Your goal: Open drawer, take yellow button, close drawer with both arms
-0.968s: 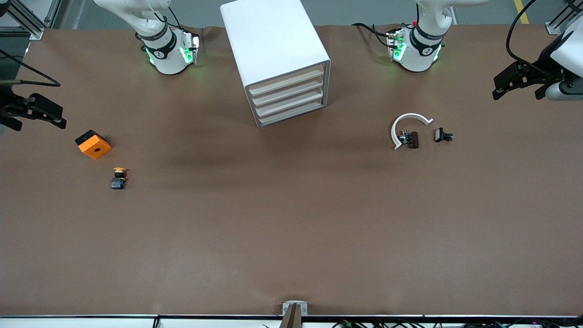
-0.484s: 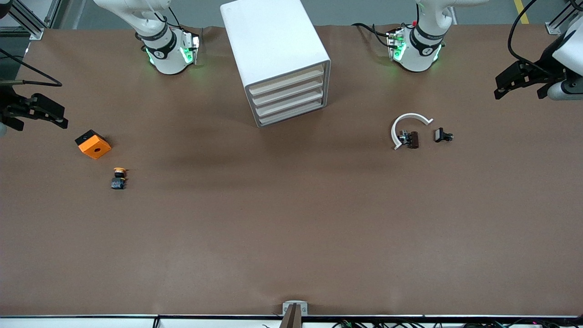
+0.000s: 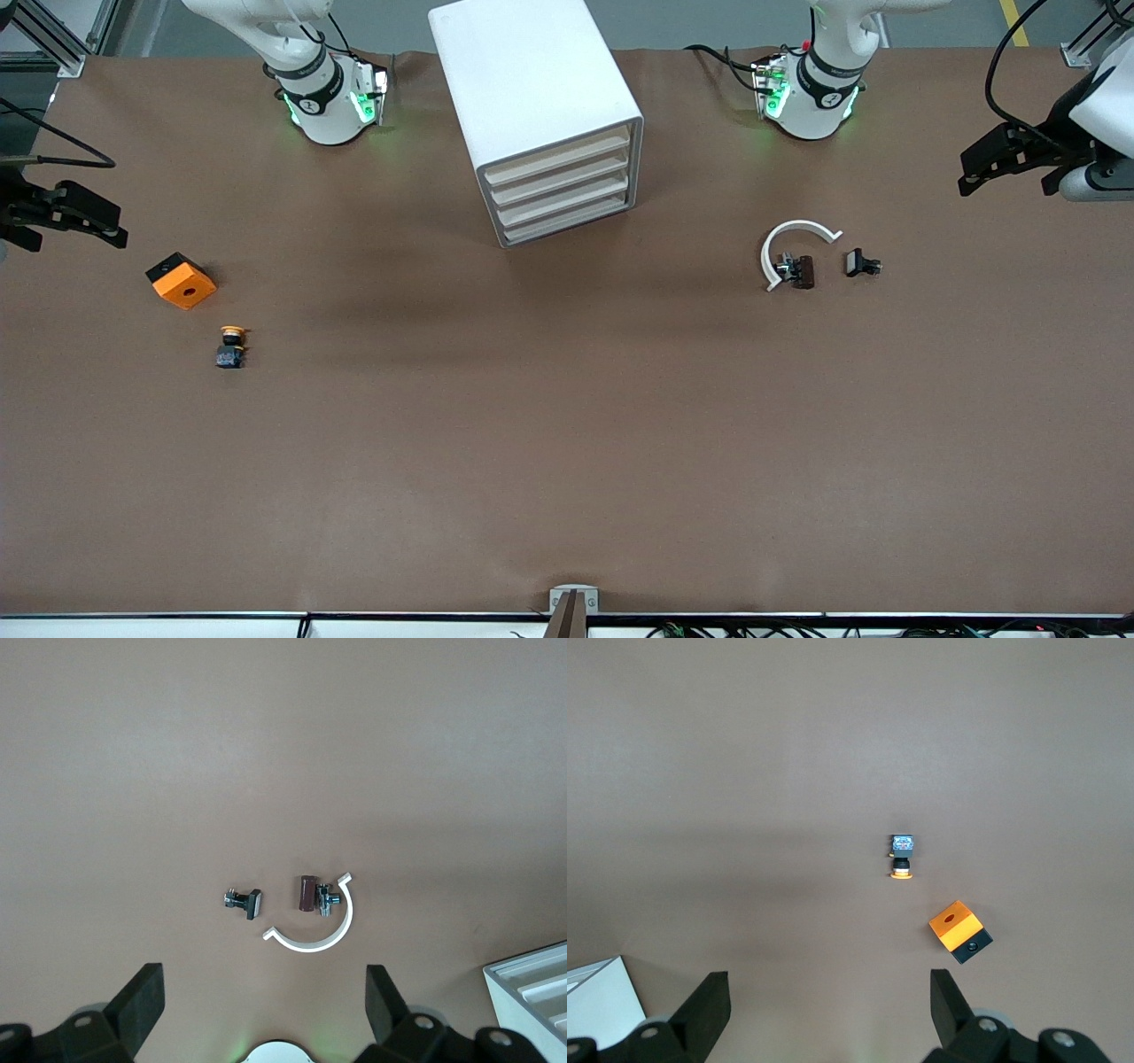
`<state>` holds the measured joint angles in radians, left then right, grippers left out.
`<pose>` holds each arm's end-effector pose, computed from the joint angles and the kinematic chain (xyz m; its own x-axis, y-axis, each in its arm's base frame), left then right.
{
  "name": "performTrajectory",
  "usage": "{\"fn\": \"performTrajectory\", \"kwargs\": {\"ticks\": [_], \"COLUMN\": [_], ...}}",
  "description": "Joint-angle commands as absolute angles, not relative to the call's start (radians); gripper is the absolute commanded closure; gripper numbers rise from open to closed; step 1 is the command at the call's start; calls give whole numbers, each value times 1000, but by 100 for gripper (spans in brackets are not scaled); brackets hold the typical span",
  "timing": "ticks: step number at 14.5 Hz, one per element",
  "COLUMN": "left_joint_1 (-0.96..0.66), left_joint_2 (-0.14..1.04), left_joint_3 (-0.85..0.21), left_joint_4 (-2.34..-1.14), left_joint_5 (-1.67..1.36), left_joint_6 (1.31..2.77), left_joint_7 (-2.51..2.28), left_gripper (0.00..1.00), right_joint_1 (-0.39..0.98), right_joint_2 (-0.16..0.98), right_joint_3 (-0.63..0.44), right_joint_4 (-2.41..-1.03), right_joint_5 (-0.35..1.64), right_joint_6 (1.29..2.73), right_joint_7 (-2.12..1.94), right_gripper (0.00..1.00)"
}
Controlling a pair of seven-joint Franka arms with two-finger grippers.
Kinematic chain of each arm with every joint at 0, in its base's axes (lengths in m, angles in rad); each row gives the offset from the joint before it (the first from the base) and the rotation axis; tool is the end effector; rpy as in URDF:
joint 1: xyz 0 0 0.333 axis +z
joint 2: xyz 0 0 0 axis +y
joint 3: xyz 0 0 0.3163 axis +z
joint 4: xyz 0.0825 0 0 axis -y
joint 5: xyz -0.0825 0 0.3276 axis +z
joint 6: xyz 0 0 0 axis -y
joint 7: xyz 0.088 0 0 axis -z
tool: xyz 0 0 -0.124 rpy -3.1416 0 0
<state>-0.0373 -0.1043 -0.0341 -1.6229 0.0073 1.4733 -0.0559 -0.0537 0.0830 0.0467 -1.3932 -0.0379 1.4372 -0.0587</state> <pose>0.4531 -0.0324 0.6278 0.9989 -0.0144 -0.0447 -0.0150 -0.9998 -0.0133 0.5098 -0.0099 0.6272 0.9981 0.0466 -0.0407 0.0479 -0.9984 0.0315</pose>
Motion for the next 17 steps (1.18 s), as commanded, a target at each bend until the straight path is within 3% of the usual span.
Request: {"fn": "performTrajectory", "kwargs": {"ticks": [1, 17], "left_joint_1": [-40, -49], "left_joint_2": [-83, -58], "left_joint_3": [-38, -44], "left_joint_4": [-1589, -1565], "left_joint_5": [17, 23], "left_joint_6": [1448, 1436], "left_joint_7": [-54, -58], "left_gripper": [0, 0], "right_joint_1": [-60, -75], "right_joint_2": [92, 92], "right_joint_3": [48, 48], "right_joint_4": [-1362, -1347], "right_joint_5": [-32, -32], "right_joint_6": [1419, 1425], "right_joint_7": [-54, -48], "right_gripper": [0, 0]}}
